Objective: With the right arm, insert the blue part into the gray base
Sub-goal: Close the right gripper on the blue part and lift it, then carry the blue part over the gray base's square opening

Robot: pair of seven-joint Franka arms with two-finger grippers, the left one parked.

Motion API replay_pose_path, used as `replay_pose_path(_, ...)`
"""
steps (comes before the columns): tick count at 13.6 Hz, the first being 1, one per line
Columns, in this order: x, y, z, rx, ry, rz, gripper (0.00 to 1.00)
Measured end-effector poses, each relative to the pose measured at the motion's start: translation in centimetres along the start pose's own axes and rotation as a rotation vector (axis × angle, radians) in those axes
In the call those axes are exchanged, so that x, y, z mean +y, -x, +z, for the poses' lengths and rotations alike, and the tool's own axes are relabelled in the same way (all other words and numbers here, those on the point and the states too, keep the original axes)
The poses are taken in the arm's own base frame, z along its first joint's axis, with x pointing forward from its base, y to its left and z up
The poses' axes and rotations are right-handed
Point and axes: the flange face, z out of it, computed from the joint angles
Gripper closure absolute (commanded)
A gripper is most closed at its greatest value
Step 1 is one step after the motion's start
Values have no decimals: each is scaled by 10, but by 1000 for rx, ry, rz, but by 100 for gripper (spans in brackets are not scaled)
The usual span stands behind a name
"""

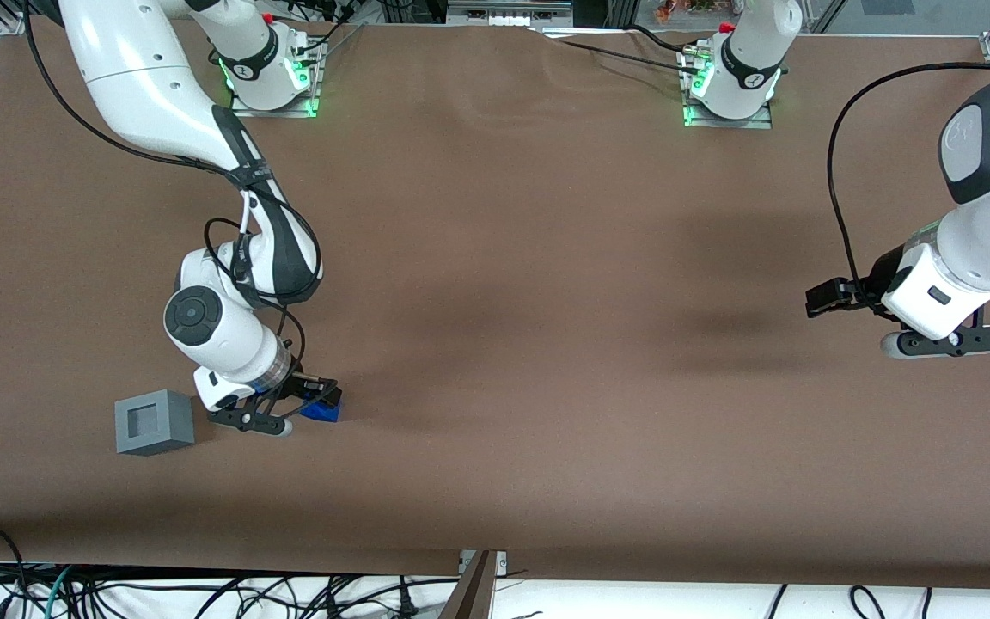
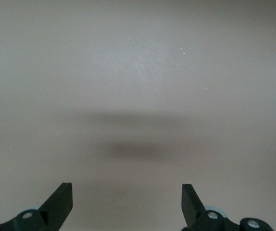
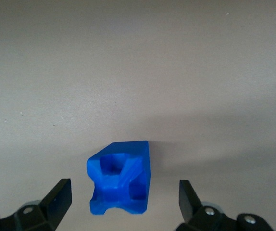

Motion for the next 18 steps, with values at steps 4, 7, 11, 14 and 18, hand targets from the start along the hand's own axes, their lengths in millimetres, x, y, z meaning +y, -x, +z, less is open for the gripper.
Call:
replay_pose_path(4, -3, 2, 2, 1, -1, -5, 71)
replay_pose_path(7, -4, 0, 0, 6, -3, -9, 75)
replay_pose_path(11, 2, -13, -26, 2, 33, -125, 75)
replay_pose_path(14, 42, -40, -91, -15, 61, -244, 75)
replay_pose_path(18, 139, -71, -137, -12, 78, -360, 75)
